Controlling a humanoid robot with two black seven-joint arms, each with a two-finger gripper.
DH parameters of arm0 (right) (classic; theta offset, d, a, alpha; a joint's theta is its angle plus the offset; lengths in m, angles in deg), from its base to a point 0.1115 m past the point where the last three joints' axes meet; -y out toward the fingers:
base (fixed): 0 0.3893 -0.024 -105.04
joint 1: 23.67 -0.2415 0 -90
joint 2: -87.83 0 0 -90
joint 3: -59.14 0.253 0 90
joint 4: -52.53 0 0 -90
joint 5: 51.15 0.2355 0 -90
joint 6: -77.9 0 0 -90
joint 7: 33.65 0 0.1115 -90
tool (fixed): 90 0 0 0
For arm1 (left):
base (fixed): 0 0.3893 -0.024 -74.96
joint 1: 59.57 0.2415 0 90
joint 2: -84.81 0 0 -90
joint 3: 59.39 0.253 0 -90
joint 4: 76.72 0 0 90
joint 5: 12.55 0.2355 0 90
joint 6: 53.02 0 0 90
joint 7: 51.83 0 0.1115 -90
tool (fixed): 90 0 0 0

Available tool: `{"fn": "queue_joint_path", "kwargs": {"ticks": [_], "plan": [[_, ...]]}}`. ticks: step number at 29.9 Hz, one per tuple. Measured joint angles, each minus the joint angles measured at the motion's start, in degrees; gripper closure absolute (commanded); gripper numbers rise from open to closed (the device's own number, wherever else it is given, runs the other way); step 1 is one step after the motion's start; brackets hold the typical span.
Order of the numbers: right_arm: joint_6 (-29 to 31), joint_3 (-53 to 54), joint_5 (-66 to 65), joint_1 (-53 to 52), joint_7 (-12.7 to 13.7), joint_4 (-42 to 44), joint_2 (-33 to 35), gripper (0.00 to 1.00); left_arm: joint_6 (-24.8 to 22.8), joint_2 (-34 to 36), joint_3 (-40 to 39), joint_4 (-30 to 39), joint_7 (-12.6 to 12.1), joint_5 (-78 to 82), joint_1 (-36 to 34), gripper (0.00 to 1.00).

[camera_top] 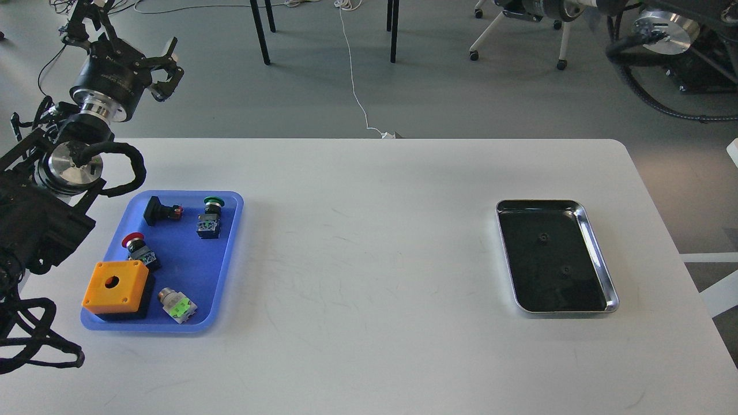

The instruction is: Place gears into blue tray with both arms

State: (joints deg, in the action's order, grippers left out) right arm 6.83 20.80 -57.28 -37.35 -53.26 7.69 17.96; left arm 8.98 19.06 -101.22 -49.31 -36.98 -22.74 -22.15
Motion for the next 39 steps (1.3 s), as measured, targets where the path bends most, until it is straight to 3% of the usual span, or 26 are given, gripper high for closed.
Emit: {"fn": "queue_joint_path", "kwargs": {"ticks": [8,12,17,23,30,39], "plan": [[0.2,-22.6,-19.8,-13.3,-0.5,-19.3,-4.2,0.01,0.0,1.5,-0.1,0.0,-0.2,-0.1,0.3,0.02],[-0.5,-25.3,-29.6,-14.8,-2.6,-29.6,-0.2,0.01,0.0,2.1,-0.2,0.1,-0.2,-0.4,0.2,0.02],[-2.1,-30.7,-39.1,-13.0,-5.0,-35.9,3.4,0.01,0.0,2.5,-0.3,0.1,-0.1,-0.5,0.2,0.02],[-5.1,-35.2,-45.4,-5.5,-5.2,-35.8,5.1,0.02,0.0,2.7,-0.2,0.1,0.0,-0.5,0.4,0.02],[-10.9,-35.6,-51.8,6.2,-5.2,-26.0,5.3,0.06,0.0,2.7,0.0,0.0,0.1,-0.3,0.7,0.02],[-13.6,-34.3,-53.1,11.7,-4.6,-19.7,2.7,0.31,0.0,2.2,0.3,0.0,0.2,-0.2,1.0,0.02]]}}
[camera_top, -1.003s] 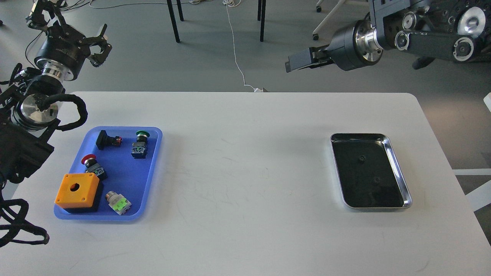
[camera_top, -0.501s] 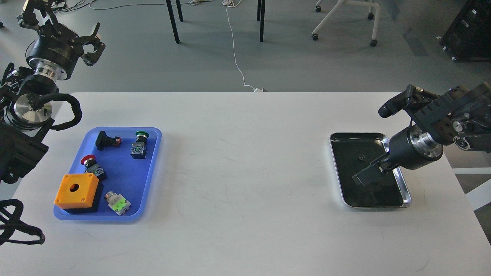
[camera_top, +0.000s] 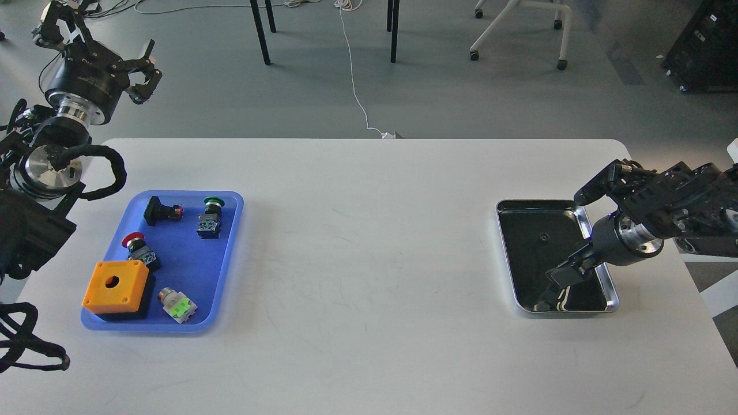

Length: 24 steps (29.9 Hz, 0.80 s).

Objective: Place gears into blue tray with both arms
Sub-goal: 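Lower the right gripper into the metal tray and grasp a small black part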

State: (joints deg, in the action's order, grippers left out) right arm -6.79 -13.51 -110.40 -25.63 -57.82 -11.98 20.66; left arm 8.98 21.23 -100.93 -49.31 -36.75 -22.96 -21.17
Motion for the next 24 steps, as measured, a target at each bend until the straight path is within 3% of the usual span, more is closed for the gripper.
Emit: {"fn": "queue_joint_path", "kwargs": {"ticks": [2,8,15,24], "plan": [[0.0,0.0,0.0,1.3,0.6,1.3,-0.5,0.36,0.0,0.0,0.1,0.0,0.4,0.1,0.0,0.02],[-0.2,0.2,0.1,2.7,2.4,2.7,-1.1,0.39,0.0,0.7,0.2,-0.1,1.3,0.3,0.0,0.02],[-1.3,0.6,0.2,4.8,2.5,4.5,-1.3,0.42,0.0,0.6,0.2,-0.1,2.1,0.3,0.1,0.02],[-2.1,3.2,0.3,6.6,2.2,4.6,-0.8,0.54,0.0,0.6,0.3,-0.1,2.3,0.3,0.1,0.02]]}}
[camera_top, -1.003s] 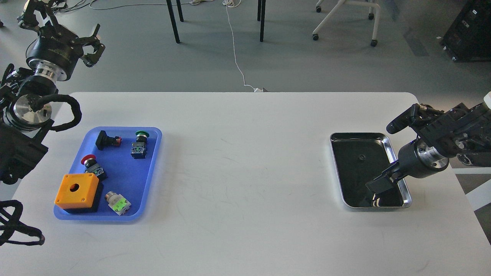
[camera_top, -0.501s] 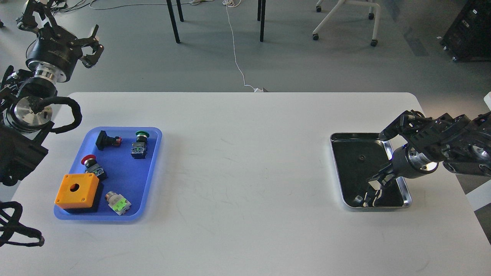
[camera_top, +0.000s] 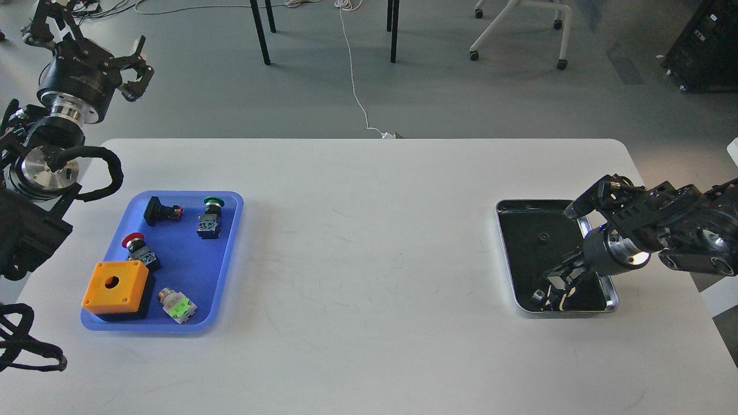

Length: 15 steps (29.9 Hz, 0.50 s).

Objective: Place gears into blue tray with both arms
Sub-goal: 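Lower the right gripper into the metal tray and grasp a small black part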

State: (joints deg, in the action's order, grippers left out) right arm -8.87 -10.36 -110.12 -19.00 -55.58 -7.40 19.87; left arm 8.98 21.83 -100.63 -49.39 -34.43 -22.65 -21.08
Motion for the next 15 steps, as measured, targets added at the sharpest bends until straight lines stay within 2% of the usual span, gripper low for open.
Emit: {"fn": "queue_joint_path", "kwargs": {"ticks": [8,15], "plan": [[0.0,-0.2,-0.3,0.2,-0.1,-0.2,0.3,0.56,0.0,0.9,-0.1,0.0,0.0,0.0,0.0,0.02],[0.1,-0.5,-0.7,0.0,-0.1,-0.3,0.2,0.76,0.0,1.2,-0.1,0.0,0.0,0.0,0.0,0.02]]}}
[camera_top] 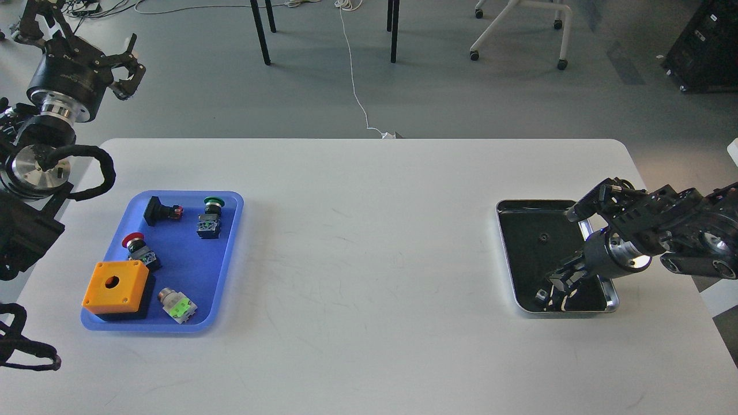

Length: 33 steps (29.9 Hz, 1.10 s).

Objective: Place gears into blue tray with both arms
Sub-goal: 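Lower the right gripper into the metal tray and grasp a small black part, then carry the black part toward the table center and release it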

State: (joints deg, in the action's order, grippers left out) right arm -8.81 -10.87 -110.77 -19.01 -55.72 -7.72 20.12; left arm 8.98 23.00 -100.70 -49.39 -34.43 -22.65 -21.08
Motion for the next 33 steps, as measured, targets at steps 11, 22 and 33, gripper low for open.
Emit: {"fn": "queue_joint_path", "kwargs": {"ticks": [11,22,33], "plan": [[0.1,-0.2,-1.2,-0.3,0.0,0.0,0.6,0.86,0.0,0.1,0.0,-1.3,-0.1,0.0,0.0,0.02],[0.5,3.9,-0.3,-8.8,-0.2,-2.6,1.2,0.86,0.0,1.1,0.0,-1.4,-0.1,0.0,-0.1,0.02],[-3.9,21.4,0.0,-3.5,-3.2,-3.6,-5.0,0.86,0.0,2.0,0.2,-1.4,-0.2,0.2,-0.2,0.02]]}}
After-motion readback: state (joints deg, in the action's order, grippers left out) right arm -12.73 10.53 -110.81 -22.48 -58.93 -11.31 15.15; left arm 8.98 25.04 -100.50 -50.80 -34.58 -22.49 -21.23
